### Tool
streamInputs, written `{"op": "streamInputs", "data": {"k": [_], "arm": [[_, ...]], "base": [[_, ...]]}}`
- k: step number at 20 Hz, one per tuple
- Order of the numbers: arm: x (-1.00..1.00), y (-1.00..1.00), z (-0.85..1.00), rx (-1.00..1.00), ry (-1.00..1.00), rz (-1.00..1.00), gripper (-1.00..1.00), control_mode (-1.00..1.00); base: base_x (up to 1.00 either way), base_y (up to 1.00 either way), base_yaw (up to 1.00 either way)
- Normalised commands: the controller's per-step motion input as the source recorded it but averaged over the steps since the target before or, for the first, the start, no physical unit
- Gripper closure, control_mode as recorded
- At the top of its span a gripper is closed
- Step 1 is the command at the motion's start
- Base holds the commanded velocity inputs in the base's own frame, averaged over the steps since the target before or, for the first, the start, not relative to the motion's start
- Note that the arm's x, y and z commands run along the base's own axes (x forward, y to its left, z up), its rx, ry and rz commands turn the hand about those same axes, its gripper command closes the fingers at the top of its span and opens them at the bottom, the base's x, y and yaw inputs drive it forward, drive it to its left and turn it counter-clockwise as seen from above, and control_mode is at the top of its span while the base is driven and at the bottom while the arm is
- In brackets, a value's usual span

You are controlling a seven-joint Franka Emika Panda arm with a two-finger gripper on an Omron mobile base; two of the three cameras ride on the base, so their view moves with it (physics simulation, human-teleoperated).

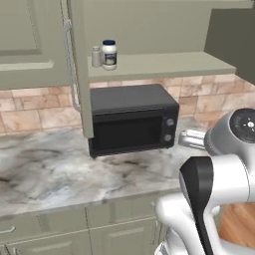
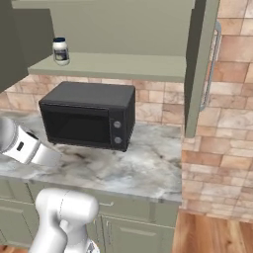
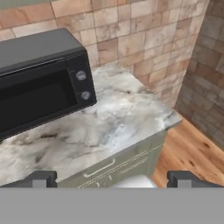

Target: Collect the paprika, mayonnaise, and shaker from the cabinet and place them next to the stove.

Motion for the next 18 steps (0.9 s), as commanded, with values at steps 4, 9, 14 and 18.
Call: {"op": "streamInputs", "data": {"k": [4, 9, 14, 18], "arm": [[0.0, 0.0, 0.0, 0.0, 0.0, 0.0, -1.0, 1.0], [0.0, 0.0, 0.0, 0.0, 0.0, 0.0, -1.0, 1.0], [0.0, 0.0, 0.0, 0.0, 0.0, 0.0, -1.0, 1.0], [0.29, -0.01, 0.37, 0.04, -0.21, 0.27, -1.0, -1.0]], "base": [[0.64, -0.06, 0.0], [0.7, 0.0, 0.0], [0.68, 0.0, 0.04], [0.0, 0.0, 0.0]]}}
